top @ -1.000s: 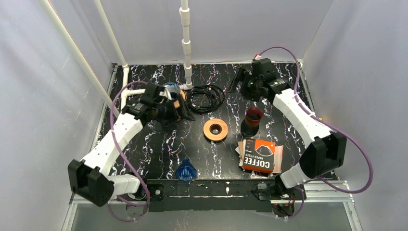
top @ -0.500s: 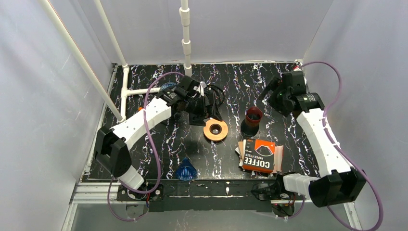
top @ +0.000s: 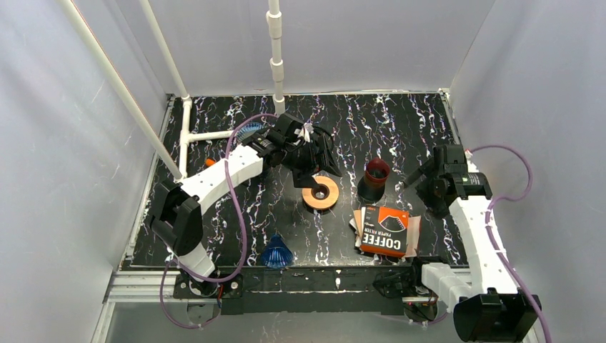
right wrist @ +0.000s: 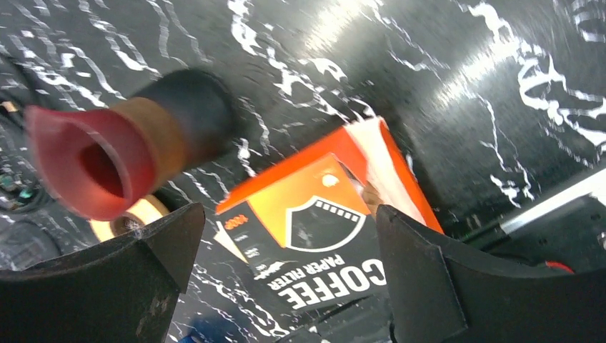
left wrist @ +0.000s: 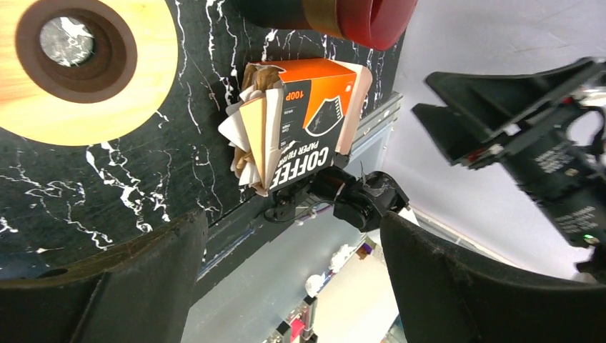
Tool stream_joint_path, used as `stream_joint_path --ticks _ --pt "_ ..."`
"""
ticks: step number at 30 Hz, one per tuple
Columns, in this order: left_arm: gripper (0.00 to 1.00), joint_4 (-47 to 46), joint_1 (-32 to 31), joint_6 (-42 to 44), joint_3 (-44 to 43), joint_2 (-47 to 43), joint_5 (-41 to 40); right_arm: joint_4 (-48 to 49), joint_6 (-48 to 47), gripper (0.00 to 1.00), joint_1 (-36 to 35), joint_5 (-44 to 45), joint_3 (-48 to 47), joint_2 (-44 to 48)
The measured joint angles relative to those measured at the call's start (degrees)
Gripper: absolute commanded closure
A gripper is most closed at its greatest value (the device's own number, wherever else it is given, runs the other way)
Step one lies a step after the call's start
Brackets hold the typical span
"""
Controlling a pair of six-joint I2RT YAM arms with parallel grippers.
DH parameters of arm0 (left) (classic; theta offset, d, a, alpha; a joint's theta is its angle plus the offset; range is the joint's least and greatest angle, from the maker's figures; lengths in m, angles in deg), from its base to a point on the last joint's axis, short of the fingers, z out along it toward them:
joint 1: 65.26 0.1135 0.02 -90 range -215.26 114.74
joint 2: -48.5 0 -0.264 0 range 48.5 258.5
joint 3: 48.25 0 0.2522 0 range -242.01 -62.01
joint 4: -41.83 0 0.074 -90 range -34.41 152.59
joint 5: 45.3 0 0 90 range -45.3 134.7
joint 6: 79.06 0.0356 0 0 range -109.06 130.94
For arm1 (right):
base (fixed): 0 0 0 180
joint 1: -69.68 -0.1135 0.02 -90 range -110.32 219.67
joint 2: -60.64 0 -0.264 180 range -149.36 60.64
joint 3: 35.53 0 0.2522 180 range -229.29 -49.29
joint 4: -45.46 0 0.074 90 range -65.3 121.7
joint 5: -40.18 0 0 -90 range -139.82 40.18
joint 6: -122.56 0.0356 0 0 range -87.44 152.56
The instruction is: Place the coffee filter in the dripper
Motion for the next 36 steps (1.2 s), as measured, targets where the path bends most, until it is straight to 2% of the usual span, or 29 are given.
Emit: stream_joint_path --ticks 4,8,13,16,21,27,36 --pt "0.17 -1.77 -0.28 -2.47 0.87 0.37 1.31 -1.29 0.63 0.01 4.59 -2.62 5.75 1.53" --pt "0.18 -2.86 -0.39 -4.26 1.05 0.96 2.67 1.01 0.33 0.01 8.61 -5.97 11.19 0.74" --pt "0.19 -3.63 -0.52 -5.62 1.7 1.16 3.34 5.29 -0.85 0.06 11.13 -11.65 17.97 -3.76" --pt "0.23 -4.57 -0.55 -6.34 3.26 1.22 4.09 7.98 -0.92 0.08 11.3 -15.08 18.56 -4.59" --pt "0.24 -5.81 -0.81 -7.37 4.07 3.98 5.6 14.29 0.5 0.12 11.3 -21.4 22.01 -3.98" --pt "0.28 -6.32 -1.88 -7.85 4.07 7.82 6.01 16.11 2.45 0.14 11.3 -26.43 24.7 -2.21" --pt "0.29 -6.36 -2.45 -8.24 4.04 8.83 6.05 15.21 -0.17 0.06 11.3 -27.65 22.4 -4.48"
